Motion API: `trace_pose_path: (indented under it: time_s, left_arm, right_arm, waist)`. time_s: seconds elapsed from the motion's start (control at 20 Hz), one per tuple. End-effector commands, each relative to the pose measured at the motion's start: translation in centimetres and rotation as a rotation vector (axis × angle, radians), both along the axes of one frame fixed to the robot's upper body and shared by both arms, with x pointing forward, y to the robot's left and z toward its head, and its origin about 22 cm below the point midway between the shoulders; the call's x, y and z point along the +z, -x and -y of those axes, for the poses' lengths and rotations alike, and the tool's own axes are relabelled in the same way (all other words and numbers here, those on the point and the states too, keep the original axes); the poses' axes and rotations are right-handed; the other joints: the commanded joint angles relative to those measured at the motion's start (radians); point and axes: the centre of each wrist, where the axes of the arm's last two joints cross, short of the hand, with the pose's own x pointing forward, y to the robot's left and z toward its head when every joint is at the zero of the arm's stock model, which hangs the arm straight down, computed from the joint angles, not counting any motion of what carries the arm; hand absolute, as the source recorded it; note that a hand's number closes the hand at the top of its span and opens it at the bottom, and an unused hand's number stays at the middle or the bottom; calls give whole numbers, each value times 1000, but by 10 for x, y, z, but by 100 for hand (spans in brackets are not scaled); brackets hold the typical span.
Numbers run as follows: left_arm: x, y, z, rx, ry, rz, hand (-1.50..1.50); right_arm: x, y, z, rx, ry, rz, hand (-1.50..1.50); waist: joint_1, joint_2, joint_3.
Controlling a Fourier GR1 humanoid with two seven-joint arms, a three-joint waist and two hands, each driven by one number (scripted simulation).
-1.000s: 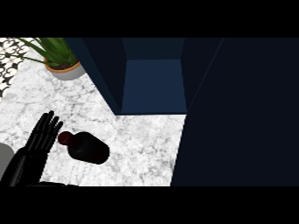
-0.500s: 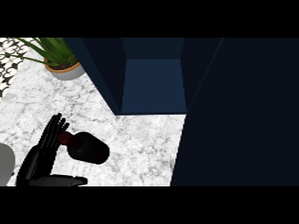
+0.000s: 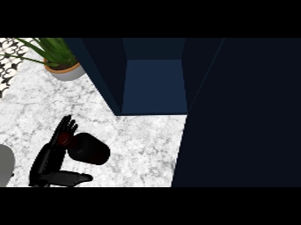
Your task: Pick up the wine, place it into the cabinet and close the cabinet
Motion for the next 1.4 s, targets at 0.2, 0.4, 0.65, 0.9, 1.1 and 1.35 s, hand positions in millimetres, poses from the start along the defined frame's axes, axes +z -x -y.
trace_pose_path:
  time_s: [0.2, 0.4, 0.65, 0.9, 1.1, 1.35]
  left_arm:
    - [-21, -13, 19, -68, 90, -54, -150]
    - [-29, -10, 15, -104, 98, -50, -150]
    - [-42, -16, 27, -83, 68, -30, -150]
    - [-43, -7, 37, -42, 146, 24, 150]
    - [-50, -5, 19, -48, 160, 8, 150]
    - [-40, -13, 26, -43, 90, 100, 150]
  right_arm:
    - [26, 39, 20, -19, -21, 88, -150]
    - [25, 32, 18, -31, 7, 86, -150]
    - [26, 34, 20, -51, -15, 95, -150]
    - [22, 35, 23, -38, 1, 96, -150]
    - [17, 37, 16, -45, 1, 74, -150]
    - [14, 45, 15, -30, -12, 79, -150]
  waist:
    - [-4, -1, 0]
    - [4, 1, 0]
    - [0, 1, 0]
    - [8, 0, 2]
    - [8, -1, 1]
    - [2, -5, 1]
